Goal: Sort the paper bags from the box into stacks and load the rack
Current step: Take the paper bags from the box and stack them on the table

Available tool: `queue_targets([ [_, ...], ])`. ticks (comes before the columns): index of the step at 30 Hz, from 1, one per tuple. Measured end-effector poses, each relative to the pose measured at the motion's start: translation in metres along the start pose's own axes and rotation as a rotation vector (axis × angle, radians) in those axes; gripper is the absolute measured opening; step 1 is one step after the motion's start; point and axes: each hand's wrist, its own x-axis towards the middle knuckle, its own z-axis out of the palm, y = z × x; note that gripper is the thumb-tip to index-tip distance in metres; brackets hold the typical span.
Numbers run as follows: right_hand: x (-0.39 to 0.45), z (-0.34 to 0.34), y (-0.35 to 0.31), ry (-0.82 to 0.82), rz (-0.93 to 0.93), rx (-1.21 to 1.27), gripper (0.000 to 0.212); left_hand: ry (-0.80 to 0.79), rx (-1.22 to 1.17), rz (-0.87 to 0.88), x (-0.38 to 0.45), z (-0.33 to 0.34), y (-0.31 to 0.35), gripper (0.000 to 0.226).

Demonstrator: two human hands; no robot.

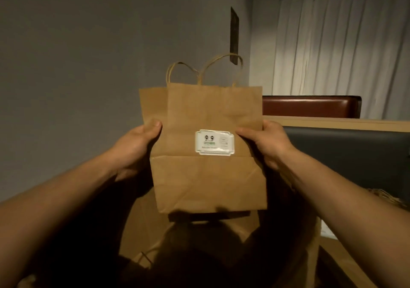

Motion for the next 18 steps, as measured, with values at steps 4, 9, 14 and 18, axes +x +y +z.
queue_targets([
  [4, 0.009, -0.038, 0.001, 0.402, -0.034, 0.156, 0.027, 0.097, 0.099, 0.008, 0.004, -0.014, -0.001, 0.027],
  [9, 0.003, -0.048, -0.002, 0.261, 0.083, 0.568, 0.025, 0.2, 0.05, 0.005, 0.002, -0.032, 0.001, 0.025],
  [14, -0.005, -0.014, -0.001, -0.077, 0.037, 0.273, 0.032, 0.173, -0.049, -0.003, -0.003, -0.023, 0.008, 0.025],
  [18, -0.007, 0.021, -0.008, -0.191, -0.004, 0.102, 0.034, 0.134, -0.116, 0.078, -0.01, 0.009, 0.029, 0.032],
])
